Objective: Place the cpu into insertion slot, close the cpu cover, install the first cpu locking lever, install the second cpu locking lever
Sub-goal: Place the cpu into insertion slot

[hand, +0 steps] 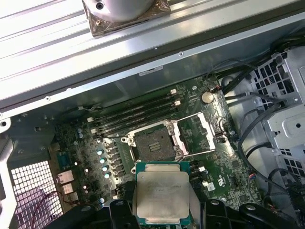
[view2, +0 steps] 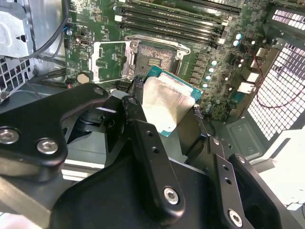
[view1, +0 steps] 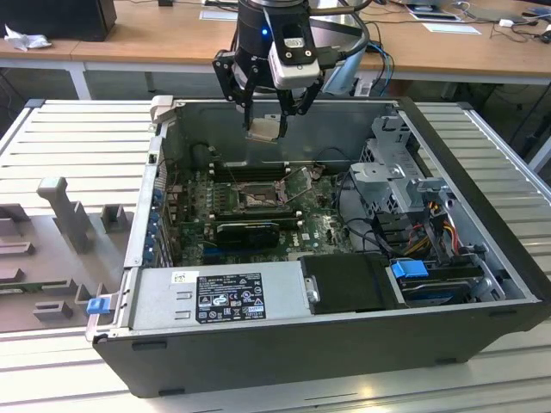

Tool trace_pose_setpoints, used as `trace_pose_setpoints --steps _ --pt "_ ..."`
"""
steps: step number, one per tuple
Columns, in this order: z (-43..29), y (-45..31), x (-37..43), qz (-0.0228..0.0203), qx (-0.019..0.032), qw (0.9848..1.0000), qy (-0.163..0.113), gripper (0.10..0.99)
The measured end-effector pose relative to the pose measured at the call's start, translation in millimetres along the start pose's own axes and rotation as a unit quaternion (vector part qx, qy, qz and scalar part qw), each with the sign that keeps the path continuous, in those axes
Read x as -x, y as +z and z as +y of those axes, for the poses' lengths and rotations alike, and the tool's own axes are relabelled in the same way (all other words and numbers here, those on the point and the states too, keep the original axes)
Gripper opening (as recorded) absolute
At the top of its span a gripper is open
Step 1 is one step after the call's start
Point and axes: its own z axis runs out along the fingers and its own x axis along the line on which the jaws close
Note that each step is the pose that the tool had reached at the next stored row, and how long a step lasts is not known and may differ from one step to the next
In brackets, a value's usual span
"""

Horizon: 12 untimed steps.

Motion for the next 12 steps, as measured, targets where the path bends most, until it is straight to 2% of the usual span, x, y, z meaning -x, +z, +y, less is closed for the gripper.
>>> trace_pose_setpoints --steps 12 --pt "0.0 0.1 0.0 -0.0014 0.0003 0.9999 0.016 0.525"
